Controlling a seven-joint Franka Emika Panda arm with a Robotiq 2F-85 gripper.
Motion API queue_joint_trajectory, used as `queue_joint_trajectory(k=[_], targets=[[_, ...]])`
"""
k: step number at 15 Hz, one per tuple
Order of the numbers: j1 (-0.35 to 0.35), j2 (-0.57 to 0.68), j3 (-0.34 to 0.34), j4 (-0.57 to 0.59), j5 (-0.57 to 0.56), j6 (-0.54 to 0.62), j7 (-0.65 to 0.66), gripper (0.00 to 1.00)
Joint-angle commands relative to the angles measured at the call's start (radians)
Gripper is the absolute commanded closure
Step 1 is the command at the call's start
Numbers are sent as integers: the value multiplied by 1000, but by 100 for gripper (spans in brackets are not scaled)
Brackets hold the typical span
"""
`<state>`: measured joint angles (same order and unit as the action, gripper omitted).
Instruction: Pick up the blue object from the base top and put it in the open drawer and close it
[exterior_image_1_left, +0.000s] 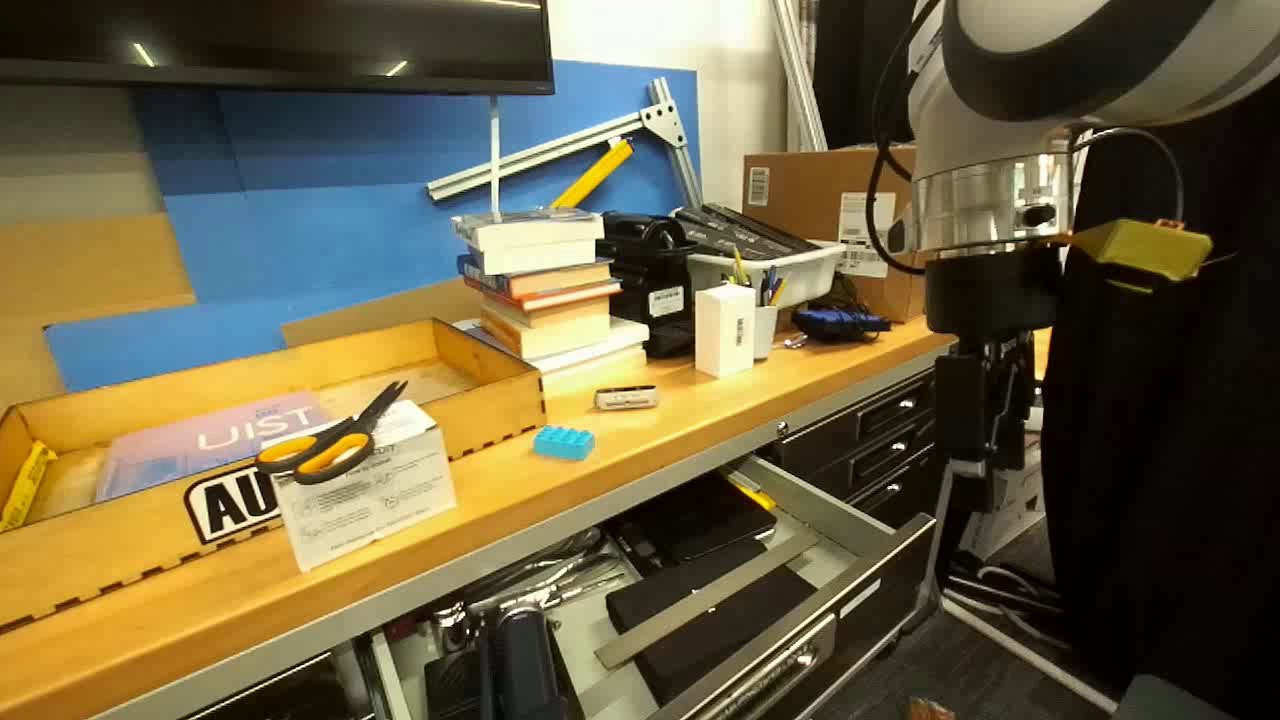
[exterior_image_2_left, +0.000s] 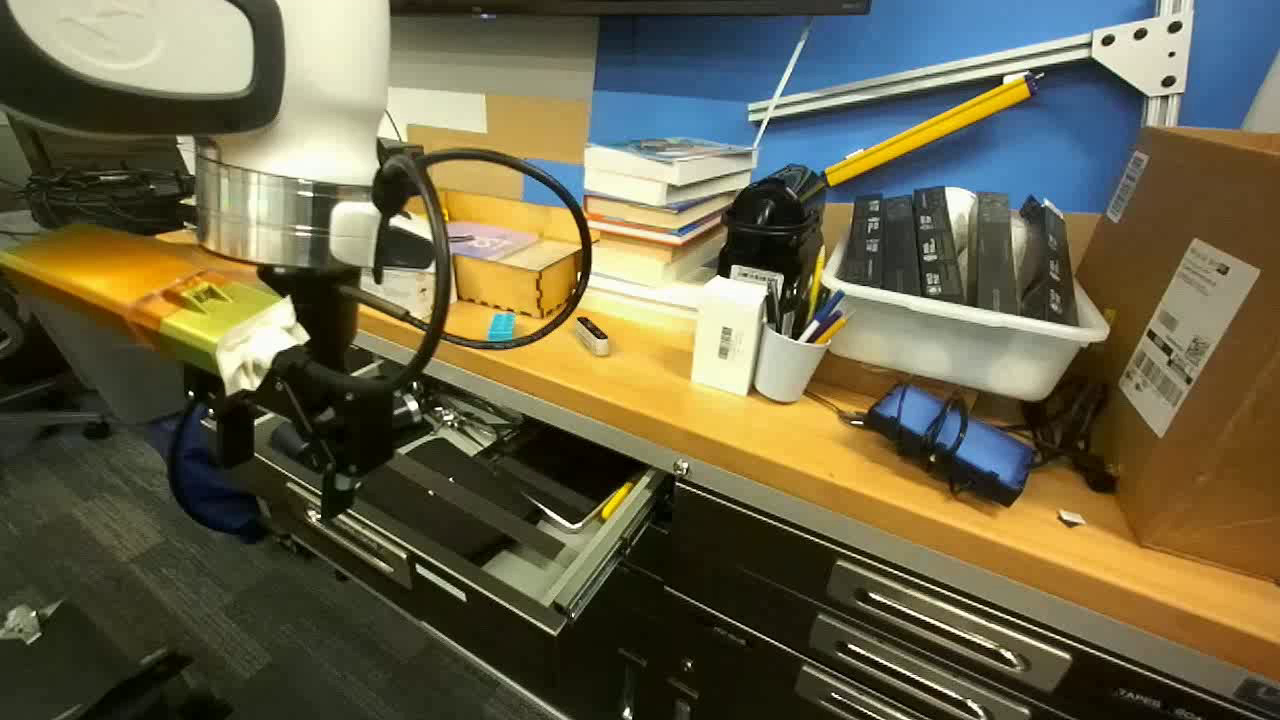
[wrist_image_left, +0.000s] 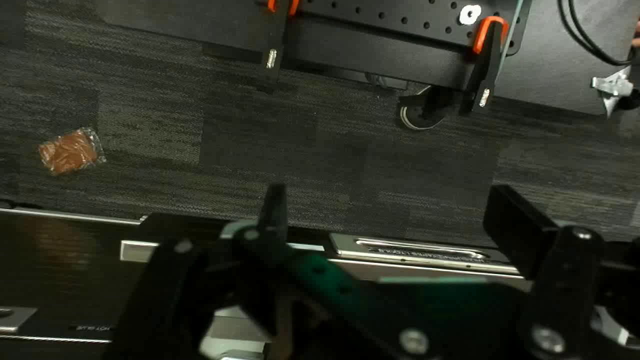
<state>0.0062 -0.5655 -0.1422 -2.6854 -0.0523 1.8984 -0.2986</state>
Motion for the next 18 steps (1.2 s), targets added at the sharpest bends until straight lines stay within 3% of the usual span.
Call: queue_joint_trajectory(k=[1, 5, 8, 14, 18], targets=[[-8, 0, 8, 2, 4, -3, -3, 0], [-8, -1, 8, 2, 4, -3, -3, 0], [35, 52, 83, 64, 1, 104, 52, 0], [95, 309, 261, 283, -49, 366, 207, 0], [87, 511, 319, 434, -121, 522, 380, 0]])
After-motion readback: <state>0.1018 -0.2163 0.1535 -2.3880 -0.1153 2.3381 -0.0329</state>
